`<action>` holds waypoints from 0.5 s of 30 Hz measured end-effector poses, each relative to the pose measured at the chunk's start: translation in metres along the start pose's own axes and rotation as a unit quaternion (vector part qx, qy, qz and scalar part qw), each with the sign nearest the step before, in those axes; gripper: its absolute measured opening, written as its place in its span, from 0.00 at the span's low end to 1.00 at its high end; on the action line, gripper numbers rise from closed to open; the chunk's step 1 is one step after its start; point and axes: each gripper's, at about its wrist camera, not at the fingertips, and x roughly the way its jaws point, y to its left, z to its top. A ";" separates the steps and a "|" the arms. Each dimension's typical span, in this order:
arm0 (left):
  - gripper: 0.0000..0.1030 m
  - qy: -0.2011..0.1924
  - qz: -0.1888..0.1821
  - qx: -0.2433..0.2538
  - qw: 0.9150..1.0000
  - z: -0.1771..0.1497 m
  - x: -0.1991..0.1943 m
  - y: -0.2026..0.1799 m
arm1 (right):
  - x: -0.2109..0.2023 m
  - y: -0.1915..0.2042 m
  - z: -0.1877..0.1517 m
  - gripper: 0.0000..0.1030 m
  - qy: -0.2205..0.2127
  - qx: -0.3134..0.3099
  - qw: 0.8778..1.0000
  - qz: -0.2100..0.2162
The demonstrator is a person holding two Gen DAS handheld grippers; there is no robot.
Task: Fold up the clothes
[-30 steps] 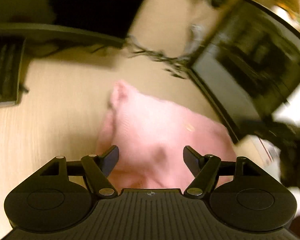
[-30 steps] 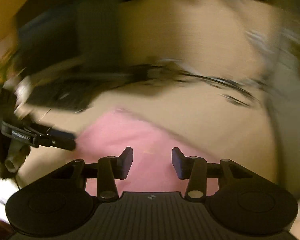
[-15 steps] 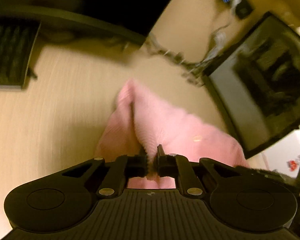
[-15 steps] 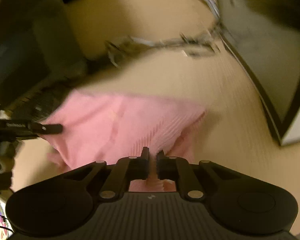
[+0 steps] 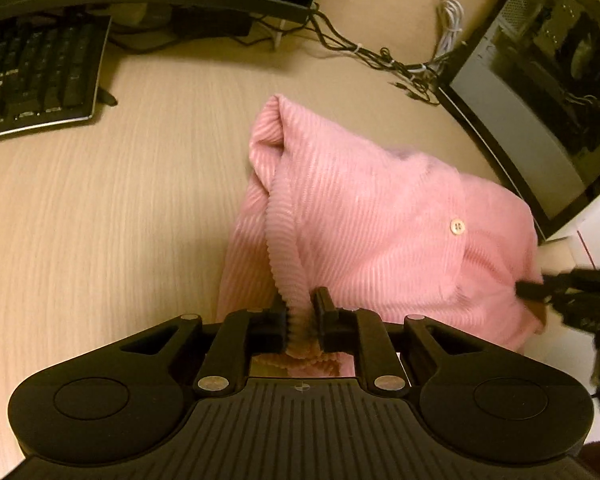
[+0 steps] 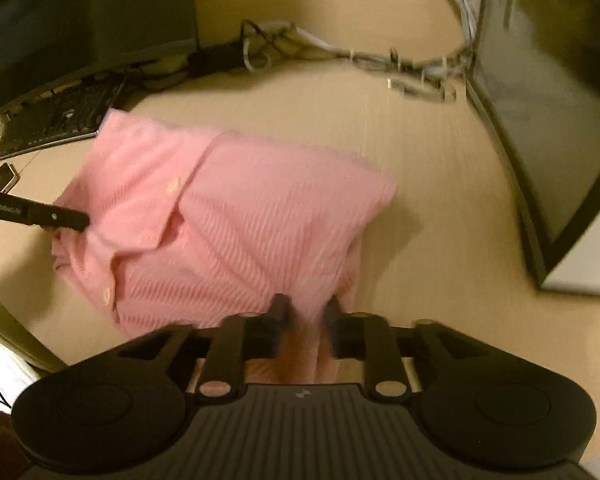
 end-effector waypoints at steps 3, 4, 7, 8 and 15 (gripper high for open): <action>0.17 -0.002 0.005 0.007 1.000 -0.001 0.000 -0.003 | -0.015 -0.004 0.021 0.74 -0.047 0.009 0.999 0.019; 0.17 -0.002 0.006 0.009 1.000 -0.002 0.000 -0.004 | -0.017 -0.005 0.027 0.78 -0.060 0.016 0.998 0.032; 0.17 -0.003 0.005 0.008 1.000 -0.003 0.000 -0.002 | -0.013 -0.002 0.042 0.90 -0.084 0.032 0.994 0.069; 0.18 -0.003 0.004 0.008 1.000 -0.003 0.002 -0.004 | -0.005 0.000 0.043 0.99 -0.081 0.039 0.993 0.077; 0.20 -0.002 -0.012 0.003 1.000 0.008 0.012 -0.002 | 0.052 0.016 0.032 1.00 -0.021 0.099 0.993 0.061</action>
